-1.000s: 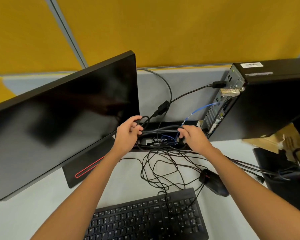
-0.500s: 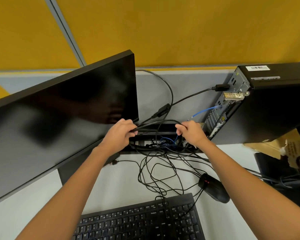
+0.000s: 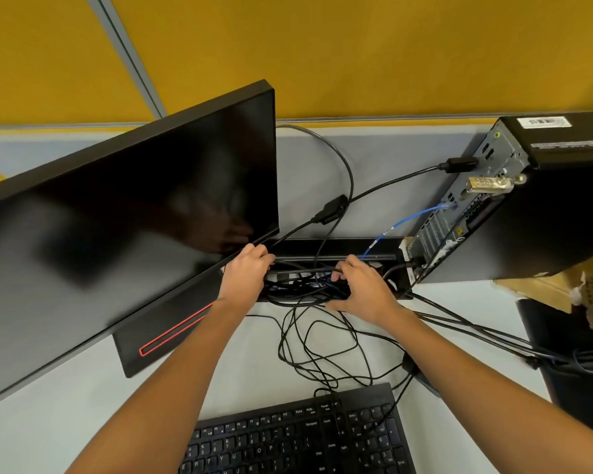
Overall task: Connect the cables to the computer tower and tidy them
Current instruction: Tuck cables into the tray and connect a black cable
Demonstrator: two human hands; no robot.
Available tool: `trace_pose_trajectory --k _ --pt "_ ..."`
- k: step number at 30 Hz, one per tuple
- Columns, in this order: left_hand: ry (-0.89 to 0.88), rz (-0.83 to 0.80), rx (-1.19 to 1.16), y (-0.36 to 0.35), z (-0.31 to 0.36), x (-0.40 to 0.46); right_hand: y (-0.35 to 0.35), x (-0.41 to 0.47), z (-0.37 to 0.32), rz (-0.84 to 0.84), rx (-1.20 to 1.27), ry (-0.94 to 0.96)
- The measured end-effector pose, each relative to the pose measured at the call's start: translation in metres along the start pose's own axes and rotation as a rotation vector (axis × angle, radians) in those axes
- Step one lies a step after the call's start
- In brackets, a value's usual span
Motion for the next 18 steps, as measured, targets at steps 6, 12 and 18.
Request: trace_pose_trajectory --k 6,12,18 --pt "0.011 -0.188 -0.099 -0.018 -0.009 0.003 -0.004 0.017 -0.01 -0.019 -0.023 0.098" --pt "0.174 -0.276 -0.539 -0.02 -0.002 0.01 -0.004 0.029 -0.005 0.041 0.009 -0.059" --pt "0.096 -0.038 -0.552 0.007 0.028 0.025 0.002 0.037 0.005 0.125 0.174 -0.191"
Point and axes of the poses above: each hand's wrist, its own x-axis towards the middle knuckle, its own y-axis out of the back of the hand, z = x × y, the point moved 4 cm from there along x, towards the middle knuckle, and after that the axes turned 3 degrees about -y, right-handed, at the moved point
